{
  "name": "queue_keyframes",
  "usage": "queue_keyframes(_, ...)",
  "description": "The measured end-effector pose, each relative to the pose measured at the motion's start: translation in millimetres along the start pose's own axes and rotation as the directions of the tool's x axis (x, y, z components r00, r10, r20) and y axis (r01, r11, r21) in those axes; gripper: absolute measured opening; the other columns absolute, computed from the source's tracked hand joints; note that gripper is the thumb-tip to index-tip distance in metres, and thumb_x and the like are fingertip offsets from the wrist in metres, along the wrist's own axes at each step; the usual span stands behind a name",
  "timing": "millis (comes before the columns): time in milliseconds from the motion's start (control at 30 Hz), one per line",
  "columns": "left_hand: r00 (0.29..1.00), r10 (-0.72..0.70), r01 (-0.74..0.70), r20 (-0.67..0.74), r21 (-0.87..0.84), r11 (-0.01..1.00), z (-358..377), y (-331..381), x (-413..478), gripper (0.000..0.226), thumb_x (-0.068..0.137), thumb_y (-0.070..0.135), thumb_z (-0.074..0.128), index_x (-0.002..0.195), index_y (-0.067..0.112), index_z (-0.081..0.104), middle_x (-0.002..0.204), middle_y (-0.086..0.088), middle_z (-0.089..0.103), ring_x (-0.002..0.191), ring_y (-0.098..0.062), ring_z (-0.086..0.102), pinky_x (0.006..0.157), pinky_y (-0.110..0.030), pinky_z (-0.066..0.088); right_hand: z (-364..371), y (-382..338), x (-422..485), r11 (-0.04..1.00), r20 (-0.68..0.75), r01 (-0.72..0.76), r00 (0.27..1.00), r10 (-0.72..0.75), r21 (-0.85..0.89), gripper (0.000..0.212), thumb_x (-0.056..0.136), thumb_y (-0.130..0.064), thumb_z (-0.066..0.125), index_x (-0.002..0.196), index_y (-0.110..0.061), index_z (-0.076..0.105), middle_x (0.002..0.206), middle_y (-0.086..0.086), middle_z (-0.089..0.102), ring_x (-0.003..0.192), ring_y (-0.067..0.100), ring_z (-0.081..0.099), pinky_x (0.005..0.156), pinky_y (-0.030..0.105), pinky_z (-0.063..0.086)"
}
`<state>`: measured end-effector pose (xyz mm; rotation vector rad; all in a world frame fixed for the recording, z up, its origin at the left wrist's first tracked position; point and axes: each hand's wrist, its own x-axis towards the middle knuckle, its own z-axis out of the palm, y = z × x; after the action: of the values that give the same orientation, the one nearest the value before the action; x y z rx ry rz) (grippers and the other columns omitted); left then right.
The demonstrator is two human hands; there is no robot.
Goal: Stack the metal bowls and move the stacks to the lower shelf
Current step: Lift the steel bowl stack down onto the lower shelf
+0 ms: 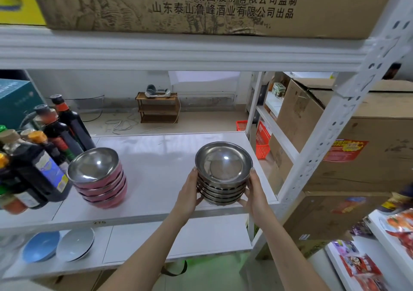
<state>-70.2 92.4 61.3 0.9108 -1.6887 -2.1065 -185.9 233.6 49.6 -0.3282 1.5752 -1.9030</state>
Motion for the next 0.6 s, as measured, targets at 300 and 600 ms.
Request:
queue_keyframes(300, 1.000, 0.021, -0.021, -0.016, -0.016, 1.000, -35, -27, -76, 0.060, 0.092, 0.065, 0.026, 0.135, 0.030, 0.049, 0.132, 0.000, 0.056, 0.118, -0.015, 0.054, 0.078, -0.025, 0.050, 31, 25, -80, 0.999, -0.011, -0.015, 1.000, 0.014, -0.046, 0.066, 0.045, -0.091, 0.059, 0.103, -0.059, 0.061, 0.118, -0.024, 0.061, 0.113, 0.004, 0.056, 0.088, 0.040, 0.048)
queue_keyframes(600, 0.998, -0.049, 0.047, -0.029, -0.064, 0.997, -59, -67, -133, 0.055, 0.092, 0.064, 0.032, 0.134, 0.033, 0.049, 0.131, 0.002, 0.055, 0.121, -0.018, 0.052, 0.075, -0.025, 0.050, 37, 77, -139, 0.996, -0.007, -0.076, 0.997, 0.076, 0.038, 0.058, 0.050, -0.087, 0.063, 0.103, -0.062, 0.063, 0.122, -0.030, 0.058, 0.121, 0.003, 0.051, 0.083, 0.035, 0.050)
